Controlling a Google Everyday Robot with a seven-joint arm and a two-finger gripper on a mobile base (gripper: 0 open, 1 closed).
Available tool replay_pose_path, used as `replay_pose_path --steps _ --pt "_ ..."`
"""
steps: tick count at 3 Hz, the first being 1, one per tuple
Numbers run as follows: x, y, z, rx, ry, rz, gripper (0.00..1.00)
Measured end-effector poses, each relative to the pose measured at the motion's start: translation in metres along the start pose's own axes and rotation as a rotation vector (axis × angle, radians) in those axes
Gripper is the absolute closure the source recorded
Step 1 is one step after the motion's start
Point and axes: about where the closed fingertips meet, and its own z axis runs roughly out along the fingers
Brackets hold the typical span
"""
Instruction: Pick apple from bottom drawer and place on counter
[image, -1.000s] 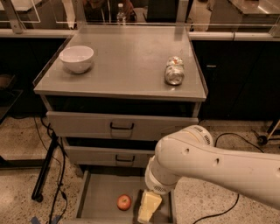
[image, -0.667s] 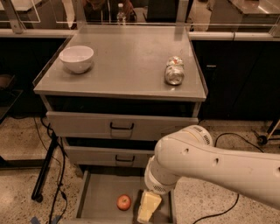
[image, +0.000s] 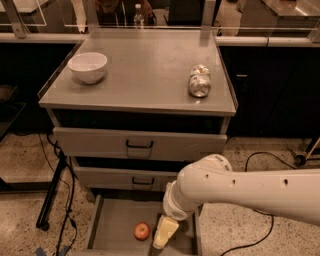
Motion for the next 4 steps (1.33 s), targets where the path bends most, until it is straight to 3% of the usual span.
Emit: replay_pose_path --steps 1,2,3,4 --pt "0.005 -0.010 0.041 -0.015 -0.027 0.015 0.00" --pt "0.005 -0.010 0.041 -0.015 -0.027 0.015 0.00" --pt "0.014 -0.016 0.060 -0.012 -0.029 0.015 0.00" --pt "0.039 -0.053 0.117 0.019 -0.043 0.047 0.00"
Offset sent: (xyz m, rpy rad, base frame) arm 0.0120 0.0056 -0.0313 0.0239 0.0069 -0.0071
